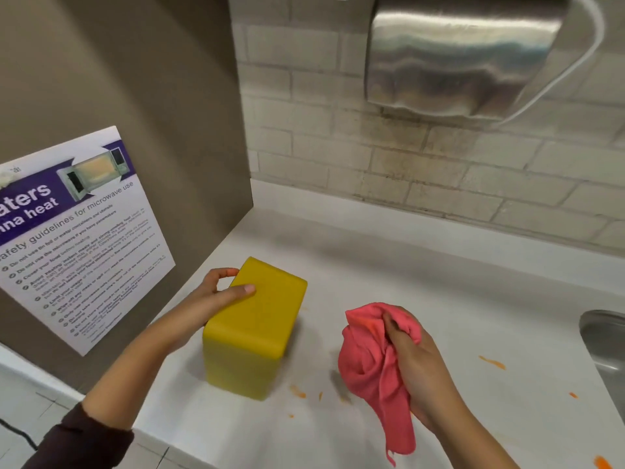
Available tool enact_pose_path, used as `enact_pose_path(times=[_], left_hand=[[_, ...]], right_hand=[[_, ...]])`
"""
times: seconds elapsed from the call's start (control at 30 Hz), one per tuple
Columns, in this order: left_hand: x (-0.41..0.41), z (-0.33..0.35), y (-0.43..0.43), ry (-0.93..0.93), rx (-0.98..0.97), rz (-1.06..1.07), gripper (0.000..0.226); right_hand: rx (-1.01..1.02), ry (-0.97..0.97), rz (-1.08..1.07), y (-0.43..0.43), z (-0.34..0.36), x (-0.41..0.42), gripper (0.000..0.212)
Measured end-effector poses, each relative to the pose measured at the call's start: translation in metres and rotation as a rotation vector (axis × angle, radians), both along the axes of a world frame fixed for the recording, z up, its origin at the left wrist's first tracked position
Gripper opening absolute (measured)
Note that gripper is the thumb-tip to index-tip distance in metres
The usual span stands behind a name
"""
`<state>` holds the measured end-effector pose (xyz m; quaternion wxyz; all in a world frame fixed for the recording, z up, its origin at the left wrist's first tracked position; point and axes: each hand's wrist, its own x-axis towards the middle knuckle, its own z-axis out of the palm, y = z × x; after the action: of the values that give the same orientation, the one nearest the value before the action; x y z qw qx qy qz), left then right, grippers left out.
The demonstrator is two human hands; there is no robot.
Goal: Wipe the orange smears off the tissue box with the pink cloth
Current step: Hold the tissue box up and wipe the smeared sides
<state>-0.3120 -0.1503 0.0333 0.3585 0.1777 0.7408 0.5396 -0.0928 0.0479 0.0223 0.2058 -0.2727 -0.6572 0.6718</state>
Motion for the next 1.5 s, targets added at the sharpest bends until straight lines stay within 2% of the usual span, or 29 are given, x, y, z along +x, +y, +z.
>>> enact_pose_path(times=[0.13, 0.2, 0.27, 0.33, 0.43, 0.53, 0.67, 0.8, 0.9, 1.03, 1.07, 1.17, 1.23, 1.33, 1.43, 1.5], left_hand=[[-0.006, 0.009, 0.010, 0.049, -0.173, -0.008, 0.065], [-0.002, 0.013, 0.009, 0.071, -0.169, -0.049, 0.072], [0.003, 0.019, 0.003, 0.094, -0.144, -0.102, 0.090], [0.007, 0.022, -0.009, 0.096, -0.103, -0.158, 0.111], [0.011, 0.018, -0.034, 0.008, -0.019, -0.243, 0.112], [0.016, 0.010, -0.058, -0.071, 0.017, -0.308, 0.110], [0.025, 0.000, -0.079, -0.090, 0.014, -0.276, 0.114], [0.044, -0.007, -0.085, 0.070, -0.023, -0.107, 0.114], [0.055, -0.021, -0.093, 0.133, 0.015, 0.130, 0.095], [0.058, -0.044, -0.098, 0.150, 0.120, 0.281, 0.061], [0.058, -0.048, -0.098, 0.164, 0.146, 0.295, 0.053], [0.057, -0.064, -0.094, 0.252, 0.215, 0.286, 0.049], [0.053, -0.075, -0.090, 0.288, 0.261, 0.292, 0.038], [0.042, -0.085, -0.082, 0.333, 0.313, 0.277, 0.034], [0.029, -0.095, -0.075, 0.352, 0.355, 0.248, 0.040], [0.021, -0.100, -0.068, 0.346, 0.374, 0.224, 0.037]], right_hand=[[0.317, -0.078, 0.071, 0.003, 0.010, 0.007, 0.047], [0.431, -0.150, 0.111, 0.007, 0.012, 0.012, 0.044], [0.463, -0.172, 0.092, 0.013, 0.013, 0.014, 0.042], [0.391, -0.136, 0.010, 0.018, 0.015, 0.012, 0.033], [0.071, -0.079, -0.093, 0.026, 0.016, 0.008, 0.028], [-0.300, 0.001, -0.100, 0.025, 0.018, 0.004, 0.041], [-0.553, 0.075, -0.081, 0.007, 0.025, -0.017, 0.057], [-0.656, 0.117, 0.009, -0.012, 0.025, -0.041, 0.046], [-0.720, 0.163, 0.101, -0.027, 0.026, -0.060, 0.042], [-0.740, 0.194, 0.212, -0.038, 0.020, -0.080, 0.053], [-0.742, 0.185, 0.235, -0.040, 0.017, -0.085, 0.051], [-0.733, 0.137, 0.259, -0.046, 0.002, -0.095, 0.025], [-0.522, 0.066, 0.262, -0.047, -0.012, -0.098, 0.034], [0.180, 0.001, 0.296, -0.046, -0.024, -0.097, 0.051], [0.676, 0.074, 0.273, -0.040, -0.040, -0.093, 0.050], [0.996, 0.019, 0.238, -0.033, -0.055, -0.094, 0.054]])
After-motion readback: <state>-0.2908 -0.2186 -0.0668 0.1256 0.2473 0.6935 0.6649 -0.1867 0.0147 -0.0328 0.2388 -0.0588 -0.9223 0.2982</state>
